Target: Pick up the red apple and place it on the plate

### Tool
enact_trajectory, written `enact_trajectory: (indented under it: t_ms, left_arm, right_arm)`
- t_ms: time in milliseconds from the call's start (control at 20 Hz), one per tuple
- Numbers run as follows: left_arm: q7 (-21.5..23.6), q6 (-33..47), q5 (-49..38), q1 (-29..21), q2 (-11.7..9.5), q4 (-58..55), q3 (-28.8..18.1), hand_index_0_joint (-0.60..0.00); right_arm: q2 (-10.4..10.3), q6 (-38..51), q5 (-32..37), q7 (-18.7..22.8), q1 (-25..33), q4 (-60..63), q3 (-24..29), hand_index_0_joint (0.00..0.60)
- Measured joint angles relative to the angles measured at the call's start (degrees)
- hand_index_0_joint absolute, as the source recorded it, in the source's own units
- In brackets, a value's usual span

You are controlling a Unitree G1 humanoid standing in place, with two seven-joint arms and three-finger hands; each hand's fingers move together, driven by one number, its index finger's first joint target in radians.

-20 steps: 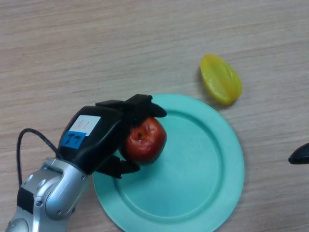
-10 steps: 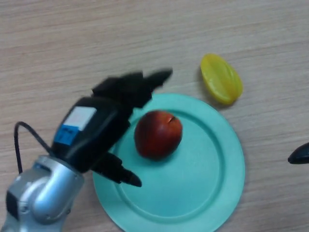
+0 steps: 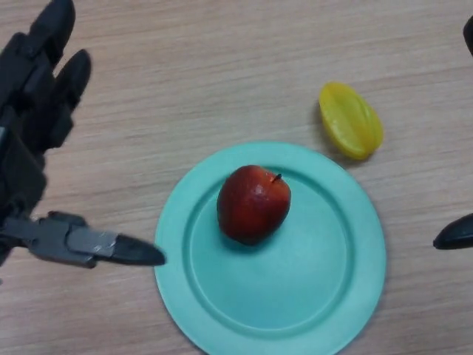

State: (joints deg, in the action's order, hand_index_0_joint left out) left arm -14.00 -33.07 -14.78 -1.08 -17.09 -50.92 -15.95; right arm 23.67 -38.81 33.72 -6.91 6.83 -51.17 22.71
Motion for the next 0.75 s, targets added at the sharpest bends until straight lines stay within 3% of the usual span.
enact_trajectory:
  t_ms: [450, 550, 750]
  left_arm:
    - [2.0, -1.4, -3.0, -1.7, -0.3, -3.0, -0.1, 0.0]
    - [2.0, -2.2, -7.6, -1.7, -0.2, -3.1, -1.3, 0.0]
    - [4.4, -4.3, -11.0, -1.6, -0.6, -3.8, -2.6, 0.0]
  right_arm:
    - [0.7, -0.4, -0.1, 0.5, 2.7, 2.7, -3.3, 0.0]
    - [0.9, -0.4, -0.7, 0.5, 3.0, 2.7, -3.8, 0.0]
    - [0.8, -0.4, -2.1, -2.1, 3.1, 2.7, -5.5, 0.0]
